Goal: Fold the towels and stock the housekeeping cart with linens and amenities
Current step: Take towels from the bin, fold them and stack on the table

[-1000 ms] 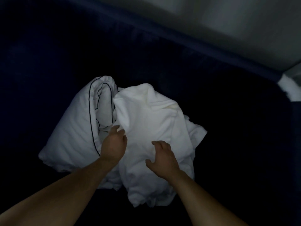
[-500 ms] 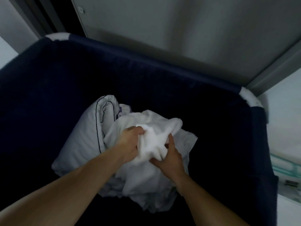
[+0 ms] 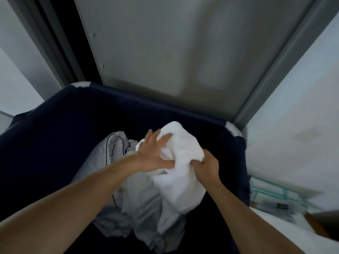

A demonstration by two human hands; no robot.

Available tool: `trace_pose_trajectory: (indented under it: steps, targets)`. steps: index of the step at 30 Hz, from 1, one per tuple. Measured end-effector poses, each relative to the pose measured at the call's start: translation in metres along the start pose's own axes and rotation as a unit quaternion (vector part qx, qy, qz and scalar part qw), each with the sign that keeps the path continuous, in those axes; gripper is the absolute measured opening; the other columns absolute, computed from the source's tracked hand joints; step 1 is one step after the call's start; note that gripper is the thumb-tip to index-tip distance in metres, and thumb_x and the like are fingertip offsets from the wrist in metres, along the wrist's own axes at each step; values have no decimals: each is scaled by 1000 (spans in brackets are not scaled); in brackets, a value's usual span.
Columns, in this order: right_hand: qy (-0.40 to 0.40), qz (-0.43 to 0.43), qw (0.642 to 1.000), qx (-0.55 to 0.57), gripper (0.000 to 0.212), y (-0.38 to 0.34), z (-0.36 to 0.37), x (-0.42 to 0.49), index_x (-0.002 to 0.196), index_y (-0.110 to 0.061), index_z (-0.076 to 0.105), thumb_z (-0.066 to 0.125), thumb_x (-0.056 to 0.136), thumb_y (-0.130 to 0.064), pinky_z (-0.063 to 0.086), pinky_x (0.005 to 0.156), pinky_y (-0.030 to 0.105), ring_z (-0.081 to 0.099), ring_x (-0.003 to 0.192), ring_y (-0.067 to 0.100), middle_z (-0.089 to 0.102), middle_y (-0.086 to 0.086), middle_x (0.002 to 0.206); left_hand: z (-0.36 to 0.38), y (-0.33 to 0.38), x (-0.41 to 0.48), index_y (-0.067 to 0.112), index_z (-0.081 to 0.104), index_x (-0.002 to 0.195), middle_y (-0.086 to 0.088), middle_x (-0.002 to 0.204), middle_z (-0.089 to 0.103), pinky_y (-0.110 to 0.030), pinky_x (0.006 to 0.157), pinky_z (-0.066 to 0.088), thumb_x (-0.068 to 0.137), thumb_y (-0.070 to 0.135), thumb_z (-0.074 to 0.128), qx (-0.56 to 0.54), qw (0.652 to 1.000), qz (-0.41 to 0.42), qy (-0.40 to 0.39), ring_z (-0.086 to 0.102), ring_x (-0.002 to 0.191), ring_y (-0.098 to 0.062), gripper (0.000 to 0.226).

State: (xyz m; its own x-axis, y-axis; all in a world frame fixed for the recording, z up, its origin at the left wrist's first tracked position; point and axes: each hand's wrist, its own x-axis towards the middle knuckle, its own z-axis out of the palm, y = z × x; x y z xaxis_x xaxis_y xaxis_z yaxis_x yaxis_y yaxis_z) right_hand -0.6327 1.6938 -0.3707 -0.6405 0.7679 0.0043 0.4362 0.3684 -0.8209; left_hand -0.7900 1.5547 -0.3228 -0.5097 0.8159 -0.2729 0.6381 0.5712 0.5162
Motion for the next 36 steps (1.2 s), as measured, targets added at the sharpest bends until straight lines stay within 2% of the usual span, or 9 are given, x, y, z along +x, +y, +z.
trace_pose_trajectory:
  steps: [3,9,14,17,21,25,29,31,36]
  targets:
    - [22,-22,999,13,13,-25,-50,-10,91,-32,60,60,93,-19,37,60,7,56,76,0,58,-22,79,-4,43,-22,48,-11,150,20,159,0,-41,116,28,55,73,77,-93,992,23,-78,9,148,-16,132]
    - [66,-93,993,29,30,-79,-164,-39,119,-12,67,56,91,-11,42,66,20,54,85,11,57,-10,93,-27,157,-51,38,24,151,10,151,40,-41,106,44,49,70,81,-116,987,64,96,45,134,-14,122]
    - [128,-137,980,72,18,-111,-264,-75,95,-18,67,58,83,-7,51,71,33,65,82,22,66,-3,82,-54,250,-86,31,39,144,6,140,53,-44,102,47,64,57,84,-150,969,143,138,53,126,-17,95]
    - [163,-165,970,74,9,-124,-311,-101,80,-26,60,56,77,-19,48,63,26,61,70,11,64,-9,73,-59,303,-110,26,44,142,4,134,58,-41,100,49,76,33,84,-202,948,203,137,56,121,-15,78]
    - [219,-171,959,48,20,-126,-365,-134,67,-28,53,61,79,-14,37,51,13,53,57,-3,58,-11,63,-57,360,-138,12,66,107,6,93,71,-24,75,52,80,9,64,-356,884,300,46,65,87,-7,27]
    - [291,-166,942,19,18,-121,-405,-173,62,-27,49,58,76,-19,35,48,11,50,54,-3,52,-10,57,-59,401,-137,18,76,75,-1,79,67,-26,63,53,85,40,36,-551,785,235,-154,62,79,-20,47]
    - [312,-147,937,-60,23,-97,-414,-201,89,-12,66,56,76,-28,46,62,27,58,70,16,63,3,80,-32,438,-123,14,79,95,-13,102,72,-36,80,56,79,67,57,-483,816,228,-222,68,99,-28,59]
    - [325,-133,932,-84,28,-73,-409,-212,97,-10,67,57,78,-28,47,67,32,59,76,22,63,3,87,-8,447,-118,17,79,87,-10,93,74,-32,75,57,79,52,65,-445,837,224,-224,70,91,-23,39]
    - [269,-92,949,-137,24,18,-389,-246,106,-16,65,68,85,-28,35,68,12,56,87,12,56,-9,96,71,451,-112,4,67,102,-16,93,72,-32,65,57,81,22,66,-348,905,138,-204,70,77,-24,28]
